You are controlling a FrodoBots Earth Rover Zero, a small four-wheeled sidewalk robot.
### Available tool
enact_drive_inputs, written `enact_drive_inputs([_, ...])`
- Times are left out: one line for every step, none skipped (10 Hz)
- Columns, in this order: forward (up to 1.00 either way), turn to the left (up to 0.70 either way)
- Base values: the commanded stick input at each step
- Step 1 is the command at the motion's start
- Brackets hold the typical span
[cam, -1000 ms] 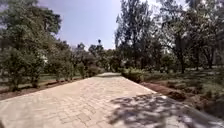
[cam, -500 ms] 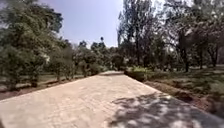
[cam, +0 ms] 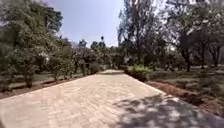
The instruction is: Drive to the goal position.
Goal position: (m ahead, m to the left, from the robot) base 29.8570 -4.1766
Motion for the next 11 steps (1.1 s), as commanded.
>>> enact_drive_inputs([0.50, 0.00])
enact_drive_inputs([0.50, 0.00])
enact_drive_inputs([0.50, 0.00])
enact_drive_inputs([0.50, 0.00])
enact_drive_inputs([0.50, 0.00])
enact_drive_inputs([0.50, 0.00])
enact_drive_inputs([0.50, 0.00])
enact_drive_inputs([0.50, 0.00])
enact_drive_inputs([0.50, 0.00])
enact_drive_inputs([0.50, 0.00])
enact_drive_inputs([0.50, 0.00])
